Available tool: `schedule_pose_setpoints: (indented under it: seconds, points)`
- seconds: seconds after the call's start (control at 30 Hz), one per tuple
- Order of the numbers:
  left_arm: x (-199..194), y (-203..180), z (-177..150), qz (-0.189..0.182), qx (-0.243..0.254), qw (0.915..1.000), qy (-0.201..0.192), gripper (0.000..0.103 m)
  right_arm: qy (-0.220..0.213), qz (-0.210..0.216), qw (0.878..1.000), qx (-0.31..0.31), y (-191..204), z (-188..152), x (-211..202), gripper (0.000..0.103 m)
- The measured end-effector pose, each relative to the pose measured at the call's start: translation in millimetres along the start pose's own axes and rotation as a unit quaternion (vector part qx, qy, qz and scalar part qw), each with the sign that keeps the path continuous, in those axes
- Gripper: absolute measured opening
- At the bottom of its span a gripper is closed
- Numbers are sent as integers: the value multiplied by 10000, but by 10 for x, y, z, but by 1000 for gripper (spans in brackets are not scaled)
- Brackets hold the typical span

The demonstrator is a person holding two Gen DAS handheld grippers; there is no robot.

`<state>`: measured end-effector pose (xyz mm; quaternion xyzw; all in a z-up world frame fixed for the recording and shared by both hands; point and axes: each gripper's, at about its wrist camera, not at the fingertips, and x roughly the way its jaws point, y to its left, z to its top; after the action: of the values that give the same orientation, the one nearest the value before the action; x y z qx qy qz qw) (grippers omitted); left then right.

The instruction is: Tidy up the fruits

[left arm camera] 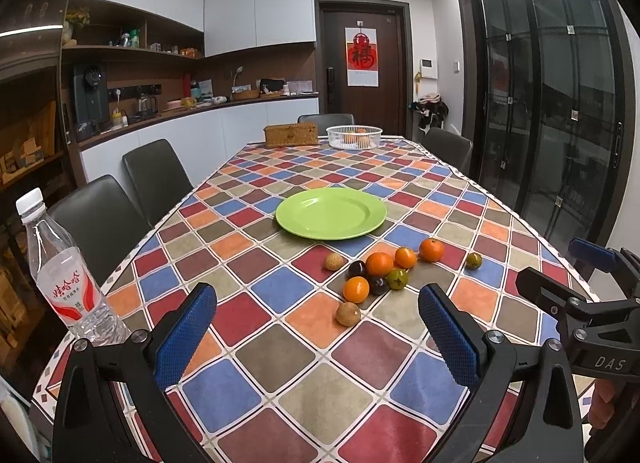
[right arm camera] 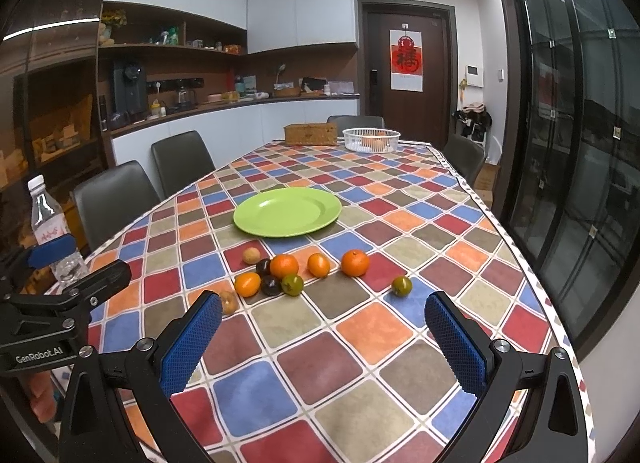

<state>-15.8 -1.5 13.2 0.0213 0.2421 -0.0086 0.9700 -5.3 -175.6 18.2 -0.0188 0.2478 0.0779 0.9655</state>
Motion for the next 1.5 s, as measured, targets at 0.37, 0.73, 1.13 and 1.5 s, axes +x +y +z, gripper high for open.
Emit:
schedule_pose_setpoints:
  seconds: [0.37,0.73,1.13,1.5]
  points:
    - [-13,0,5,0,-4,10000,-35,103,-33,22,10000,7,-9,-4,-10,103]
    - [-42,8,27,2,-7,10000,-90,103,-36,23,10000,8,-10,-6,-8,103]
    - [-43,11,24,14,-4,10000,-83,103,-16,43,10000,1,13,6,-16,103]
    - [85,-9,-55,93,143,9998,-42,103,160,91,9998,-1,-8,-57,178,103]
